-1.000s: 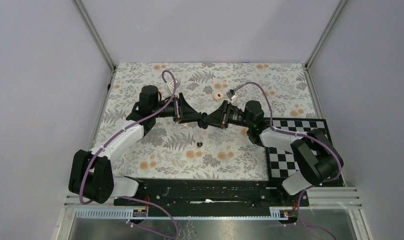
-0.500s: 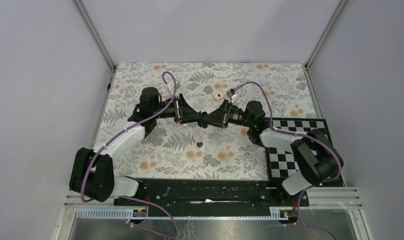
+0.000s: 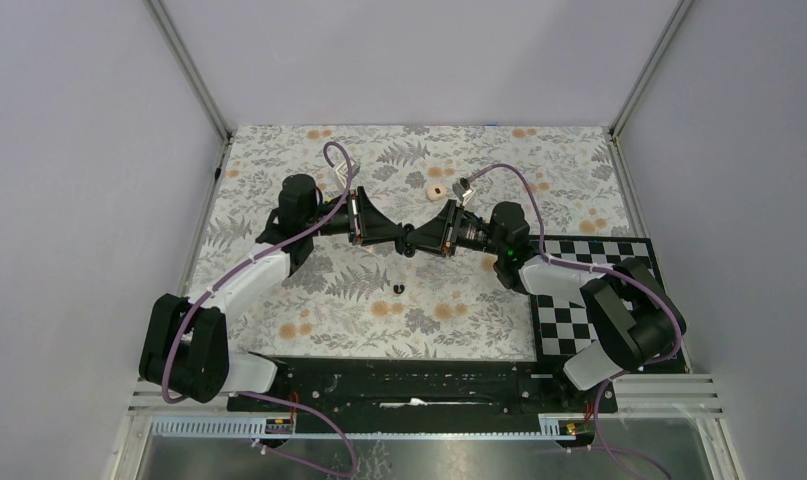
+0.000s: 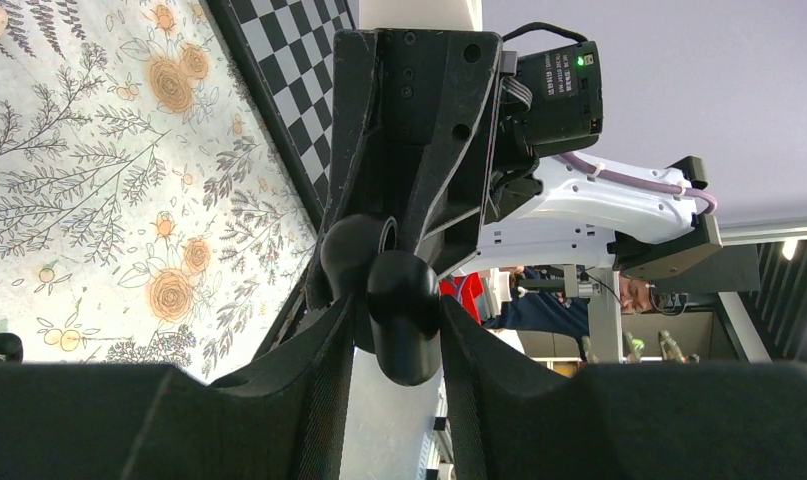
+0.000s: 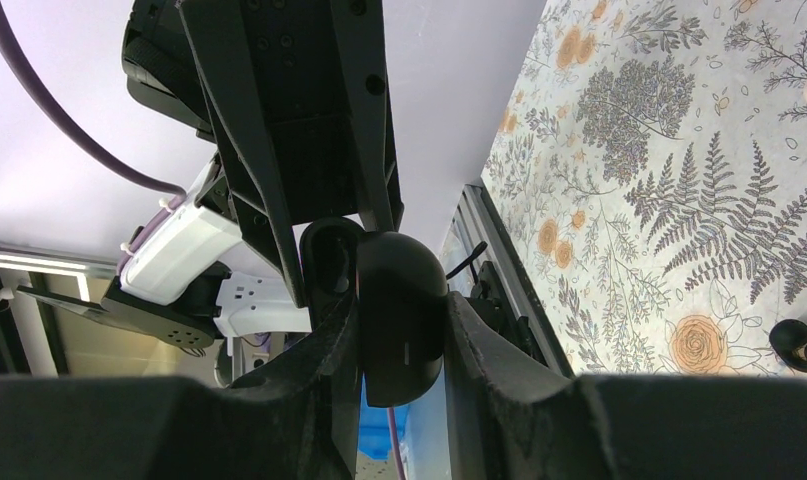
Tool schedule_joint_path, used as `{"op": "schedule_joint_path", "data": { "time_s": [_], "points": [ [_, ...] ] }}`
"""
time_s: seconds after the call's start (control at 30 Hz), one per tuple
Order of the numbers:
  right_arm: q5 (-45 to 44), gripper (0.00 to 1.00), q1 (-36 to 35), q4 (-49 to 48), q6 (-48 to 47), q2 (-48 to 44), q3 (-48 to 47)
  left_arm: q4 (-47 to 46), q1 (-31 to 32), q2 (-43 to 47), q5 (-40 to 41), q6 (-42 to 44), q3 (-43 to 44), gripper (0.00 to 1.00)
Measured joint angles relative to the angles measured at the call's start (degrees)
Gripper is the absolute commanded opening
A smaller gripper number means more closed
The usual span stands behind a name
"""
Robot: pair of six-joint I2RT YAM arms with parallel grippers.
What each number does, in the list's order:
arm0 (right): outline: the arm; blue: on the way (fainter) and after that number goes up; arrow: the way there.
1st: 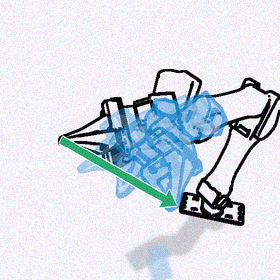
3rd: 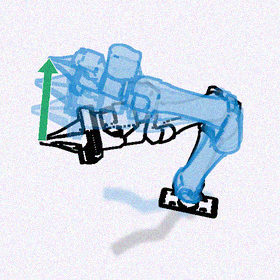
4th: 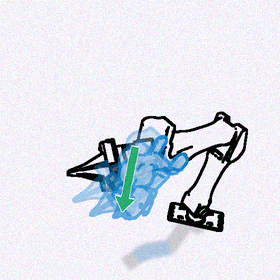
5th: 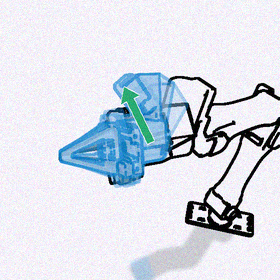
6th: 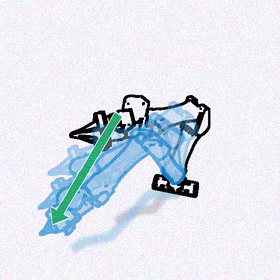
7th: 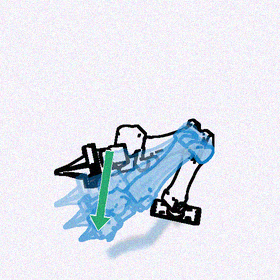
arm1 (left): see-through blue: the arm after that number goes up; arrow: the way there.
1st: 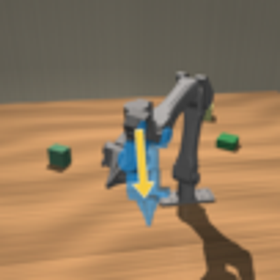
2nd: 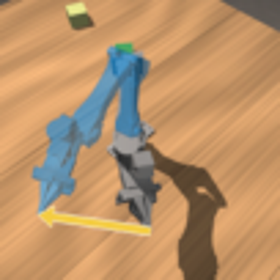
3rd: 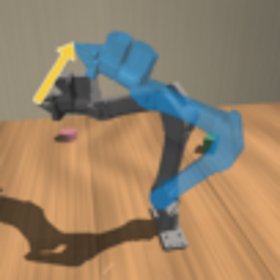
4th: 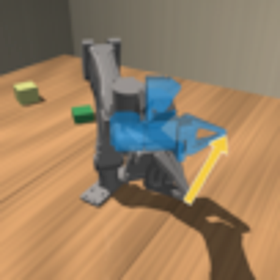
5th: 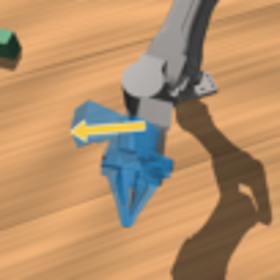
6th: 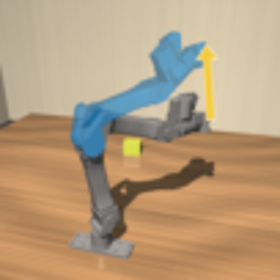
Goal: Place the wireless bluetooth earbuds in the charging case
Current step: Adjust the charging case at the center of the board.
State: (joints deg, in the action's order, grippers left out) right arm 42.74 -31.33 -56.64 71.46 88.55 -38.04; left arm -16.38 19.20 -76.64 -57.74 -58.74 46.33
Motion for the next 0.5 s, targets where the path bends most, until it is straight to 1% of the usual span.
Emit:
{"op": "schedule_joint_path", "data": {
  "time_s": [0.2, 0.3, 0.37, 0.43, 0.5],
  "points": [
    [0.02, 0.0, 0.0, 0.0, 0.0, 0.0, 0.0, -0.02, 0.0, 0.0, -0.02, -0.02, 0.0, 0.37],
    [0.04, 0.0, 0.0, 0.0, 0.0, 0.0, 0.0, 0.0, 0.17, 0.0, -0.07, 0.0, 0.0, 0.33],
    [0.09, 0.0, 0.0, 0.09, -0.02, 0.0, 0.0, 0.04, 0.28, 0.0, -0.15, 0.11, 0.0, 0.33],
    [0.17, 0.0, 0.0, 0.2, 0.0, 0.0, 0.07, 0.24, 0.35, 0.0, -0.17, 0.37, 0.0, 0.34],
    [0.31, 0.0, 0.0, 0.2, 0.04, 0.04, 0.11, 0.44, 0.39, 0.0, -0.17, 0.48, 0.0, 0.39]
  ]
}}
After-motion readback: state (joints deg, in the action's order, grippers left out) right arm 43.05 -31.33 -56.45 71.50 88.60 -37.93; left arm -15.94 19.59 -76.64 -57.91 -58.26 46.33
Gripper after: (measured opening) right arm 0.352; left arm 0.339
